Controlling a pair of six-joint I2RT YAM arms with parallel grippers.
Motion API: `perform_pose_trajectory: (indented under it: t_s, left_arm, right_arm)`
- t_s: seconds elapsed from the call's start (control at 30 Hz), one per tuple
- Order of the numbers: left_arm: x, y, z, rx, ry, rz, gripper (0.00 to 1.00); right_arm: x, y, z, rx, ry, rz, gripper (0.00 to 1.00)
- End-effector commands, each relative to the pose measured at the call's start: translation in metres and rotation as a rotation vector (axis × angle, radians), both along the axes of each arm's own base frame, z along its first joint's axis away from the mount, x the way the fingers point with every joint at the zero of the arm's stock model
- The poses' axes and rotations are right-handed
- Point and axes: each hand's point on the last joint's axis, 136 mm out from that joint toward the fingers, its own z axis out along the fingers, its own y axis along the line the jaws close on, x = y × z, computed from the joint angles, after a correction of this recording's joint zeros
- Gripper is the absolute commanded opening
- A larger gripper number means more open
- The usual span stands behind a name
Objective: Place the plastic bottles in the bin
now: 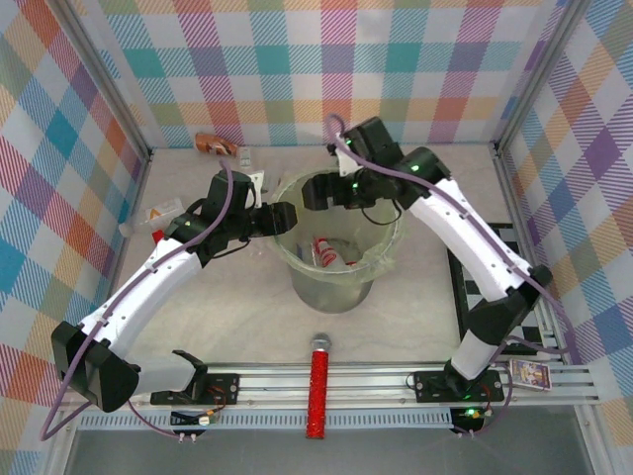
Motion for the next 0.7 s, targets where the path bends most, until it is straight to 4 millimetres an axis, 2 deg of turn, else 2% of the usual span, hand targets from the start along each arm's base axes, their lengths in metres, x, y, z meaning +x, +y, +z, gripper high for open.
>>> perform_pose_trajectory:
  t_s: [0.0, 0.13, 0.3, 0.4, 0.5, 0.6, 0.67]
  left_arm:
    - [-0.007, 0.008, -0.026, 0.1, 0.069, -0.005, 0.59]
    - [-0.006, 0.011, -0.025, 0.114, 0.064, 0.007, 0.59]
    - [-0.007, 0.013, -0.026, 0.126, 0.072, 0.011, 0.59]
    - [-0.008, 0.014, -0.025, 0.13, 0.071, 0.014, 0.59]
    - [-0.008, 0.015, -0.026, 0.131, 0.074, 0.019, 0.59]
    - [-0.01, 0.017, -0.027, 0.137, 0.081, 0.02, 0.59]
    - [-0.01, 0.017, -0.027, 0.139, 0.083, 0.019, 0.59]
  right_arm:
    - [0.002, -0.02, 0.033, 0.053, -0.062, -0.029, 0.86]
    - [0.008, -0.048, 0.051, 0.09, -0.098, -0.103, 0.85]
    - [0.021, -0.101, 0.051, 0.047, -0.116, -0.236, 0.85]
    - [0.032, -0.137, 0.033, -0.014, -0.1, -0.327, 0.86]
    - [0.046, -0.166, 0.006, 0.002, -0.017, -0.411, 0.85]
    - [0.065, -0.176, -0.021, 0.06, 0.067, -0.462, 0.85]
    - [0.081, -0.176, -0.035, 0.096, 0.101, -0.494, 0.85]
